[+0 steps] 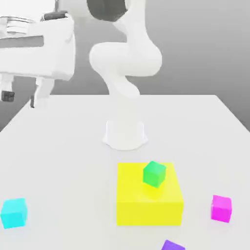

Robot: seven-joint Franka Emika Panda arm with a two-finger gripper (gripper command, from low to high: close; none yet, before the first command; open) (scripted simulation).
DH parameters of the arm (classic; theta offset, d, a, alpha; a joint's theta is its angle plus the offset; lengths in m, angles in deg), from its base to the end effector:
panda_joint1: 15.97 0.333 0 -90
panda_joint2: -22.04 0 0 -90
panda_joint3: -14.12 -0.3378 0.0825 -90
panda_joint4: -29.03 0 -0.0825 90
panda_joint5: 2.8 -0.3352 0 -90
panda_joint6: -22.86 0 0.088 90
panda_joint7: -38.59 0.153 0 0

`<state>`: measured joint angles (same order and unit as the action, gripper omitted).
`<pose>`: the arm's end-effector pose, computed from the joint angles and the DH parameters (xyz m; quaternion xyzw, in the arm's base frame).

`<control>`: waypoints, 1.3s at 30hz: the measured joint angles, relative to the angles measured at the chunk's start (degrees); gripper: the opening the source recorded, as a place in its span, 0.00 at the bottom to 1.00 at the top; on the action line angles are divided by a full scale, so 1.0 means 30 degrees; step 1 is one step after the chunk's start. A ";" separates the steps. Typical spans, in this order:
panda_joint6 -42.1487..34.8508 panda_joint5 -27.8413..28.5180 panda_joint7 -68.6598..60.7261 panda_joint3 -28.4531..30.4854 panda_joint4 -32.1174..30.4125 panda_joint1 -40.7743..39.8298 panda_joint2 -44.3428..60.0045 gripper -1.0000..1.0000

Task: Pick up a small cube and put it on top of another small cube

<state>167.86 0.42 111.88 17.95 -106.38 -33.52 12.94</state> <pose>0.4459 -0.1762 0.4307 -0.6830 0.7120 -0.1522 0.0581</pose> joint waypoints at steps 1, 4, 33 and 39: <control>0.0251 -0.0046 0.0442 0.0197 -0.0069 -0.0221 0.0692 0.50; 0.1008 -0.0384 0.1625 0.0719 -0.0278 -0.1274 0.2772 0.50; 0.1929 -0.1907 0.3230 -0.0107 -0.2253 -0.1883 0.5876 0.00; 0.0075 -0.1765 0.1428 -0.1984 -0.4506 0.1598 0.1743 0.00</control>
<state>168.08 -4.88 116.16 12.00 -119.89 -28.73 18.17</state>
